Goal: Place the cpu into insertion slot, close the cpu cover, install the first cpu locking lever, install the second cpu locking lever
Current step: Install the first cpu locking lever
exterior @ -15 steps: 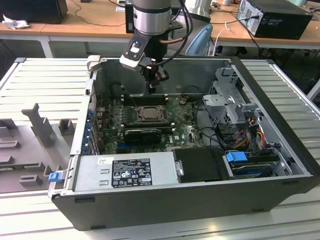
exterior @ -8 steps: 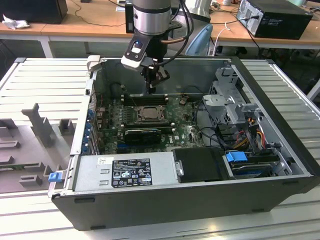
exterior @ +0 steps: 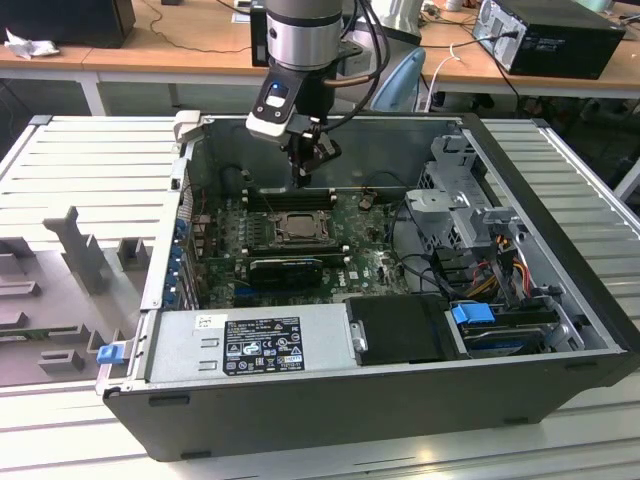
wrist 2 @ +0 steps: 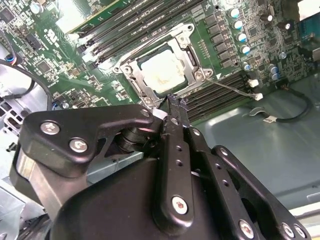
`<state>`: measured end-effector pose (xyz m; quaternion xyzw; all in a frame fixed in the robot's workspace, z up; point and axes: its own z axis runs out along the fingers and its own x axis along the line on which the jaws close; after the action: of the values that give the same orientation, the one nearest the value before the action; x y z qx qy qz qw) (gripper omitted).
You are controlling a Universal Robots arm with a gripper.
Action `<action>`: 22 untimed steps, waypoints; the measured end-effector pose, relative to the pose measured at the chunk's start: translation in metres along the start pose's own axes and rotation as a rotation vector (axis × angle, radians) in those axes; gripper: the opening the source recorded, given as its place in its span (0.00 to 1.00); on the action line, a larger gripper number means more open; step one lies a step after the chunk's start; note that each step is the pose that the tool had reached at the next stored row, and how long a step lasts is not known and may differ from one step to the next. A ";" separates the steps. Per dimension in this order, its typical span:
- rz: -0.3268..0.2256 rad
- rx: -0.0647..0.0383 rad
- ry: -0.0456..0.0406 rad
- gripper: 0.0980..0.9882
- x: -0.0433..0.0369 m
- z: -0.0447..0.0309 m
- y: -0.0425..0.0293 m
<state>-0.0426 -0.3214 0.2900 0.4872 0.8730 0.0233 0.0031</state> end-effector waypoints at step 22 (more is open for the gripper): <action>-0.164 0.003 0.0072 0.01 0.0000 0.0000 0.0000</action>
<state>-0.0426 -0.3214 0.2901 0.4139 0.9100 0.0234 0.0012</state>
